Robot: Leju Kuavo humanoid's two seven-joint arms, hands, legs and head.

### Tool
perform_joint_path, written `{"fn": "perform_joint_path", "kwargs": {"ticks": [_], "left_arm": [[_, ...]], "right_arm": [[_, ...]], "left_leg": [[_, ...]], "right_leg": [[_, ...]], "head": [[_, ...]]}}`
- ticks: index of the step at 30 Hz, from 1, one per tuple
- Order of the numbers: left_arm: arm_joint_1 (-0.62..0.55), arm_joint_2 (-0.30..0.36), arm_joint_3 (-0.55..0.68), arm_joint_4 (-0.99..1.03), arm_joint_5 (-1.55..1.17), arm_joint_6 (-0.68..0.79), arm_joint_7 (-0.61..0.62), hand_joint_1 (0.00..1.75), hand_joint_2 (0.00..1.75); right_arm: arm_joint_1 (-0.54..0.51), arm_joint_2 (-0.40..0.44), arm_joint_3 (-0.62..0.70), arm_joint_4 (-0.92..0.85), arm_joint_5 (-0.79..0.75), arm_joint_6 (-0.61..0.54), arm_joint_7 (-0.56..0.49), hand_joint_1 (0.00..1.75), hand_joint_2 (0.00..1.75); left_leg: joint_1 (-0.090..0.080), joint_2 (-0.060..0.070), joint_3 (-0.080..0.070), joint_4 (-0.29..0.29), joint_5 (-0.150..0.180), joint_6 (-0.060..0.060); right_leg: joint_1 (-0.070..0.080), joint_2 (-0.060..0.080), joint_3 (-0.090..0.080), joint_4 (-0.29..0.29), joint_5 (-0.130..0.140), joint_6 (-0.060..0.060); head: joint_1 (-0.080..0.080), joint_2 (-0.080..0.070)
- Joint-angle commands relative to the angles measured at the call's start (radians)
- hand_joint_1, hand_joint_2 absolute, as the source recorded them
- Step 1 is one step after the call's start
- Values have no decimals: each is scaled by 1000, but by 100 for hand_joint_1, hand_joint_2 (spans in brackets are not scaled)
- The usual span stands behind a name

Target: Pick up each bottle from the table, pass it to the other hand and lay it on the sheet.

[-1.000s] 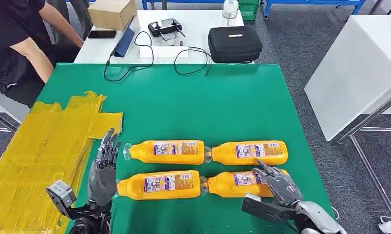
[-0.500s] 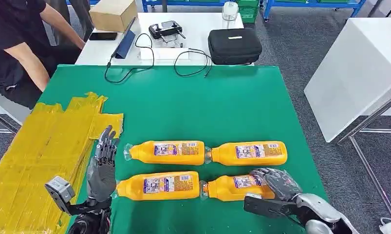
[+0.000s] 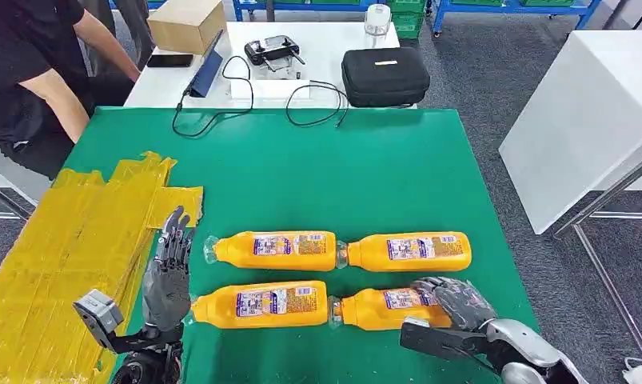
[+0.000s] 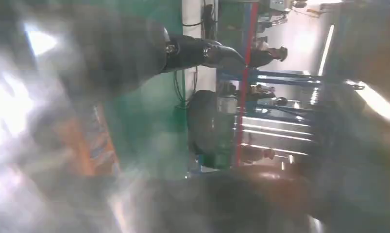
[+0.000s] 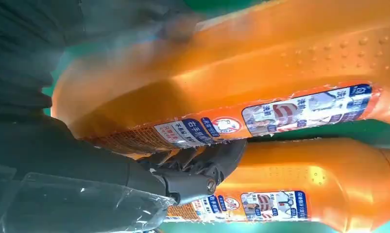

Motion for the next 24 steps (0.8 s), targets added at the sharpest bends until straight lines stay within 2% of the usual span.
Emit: {"fn": "perform_joint_path", "kwargs": {"ticks": [1, 2, 4, 6, 9, 13, 20, 21, 24], "left_arm": [[7, 1, 30, 17, 2, 11, 2, 0, 0], [14, -1, 35, 13, -1, 10, -3, 0, 0], [35, -5, 50, -5, -5, 7, -19, 0, 0], [50, -9, 62, -15, -3, 7, -32, 0, 0], [80, -24, 94, -36, 22, -4, -47, 0, 0], [97, -44, 131, -53, 61, -22, -42, 0, 0], [94, -50, 138, -55, 97, -54, -17, 0, 0], [95, -49, 133, -56, 107, -64, -11, 0, 175], [92, -41, 112, -54, 143, -89, 32, 0, 175]], "right_arm": [[151, 84, -63, -46, 44, -176, 88, 175, 175], [170, 106, -93, -70, 28, -204, 77, 175, 175], [244, 182, -184, -189, -50, -328, -24, 175, 175], [300, 239, -246, -285, -159, -378, -117, 175, 175], [387, 310, -321, -439, -194, -450, -200, 175, 175], [447, 361, -355, -512, -174, -479, -221, 175, 175], [442, 402, -360, -500, -169, -498, -259, 175, 175], [435, 416, -360, -499, -180, -508, -285, 175, 175], [405, 435, -348, -481, -208, -506, -318, 175, 175]], "left_leg": [[2, -5, -1, -1, 1, -2], [2, -4, 0, -1, 0, -1], [2, -5, -1, -1, 0, -2], [1, -5, -3, -1, 0, -2], [2, -3, -8, 1, -2, -2], [2, -3, -9, 1, -2, -2], [2, 0, -11, 0, -1, -2], [1, -1, -12, -1, 0, -2], [2, 0, -11, 0, -1, -2]], "right_leg": [[2, -6, 2, -3, 0, -2], [2, -5, 2, -2, 0, -1], [2, -5, 1, -2, 0, -2], [1, -4, 1, -1, -1, -1], [2, -3, 4, 2, -2, -3], [2, -3, 3, 1, -2, -2], [2, -2, 1, 0, -1, -1], [1, -2, -1, 0, 0, -1], [2, -2, 0, 0, 0, -2]], "head": [[0, 0], [0, 0], [0, 0], [0, 0], [0, 0], [0, 0], [0, 0], [0, 0], [0, 0]]}}
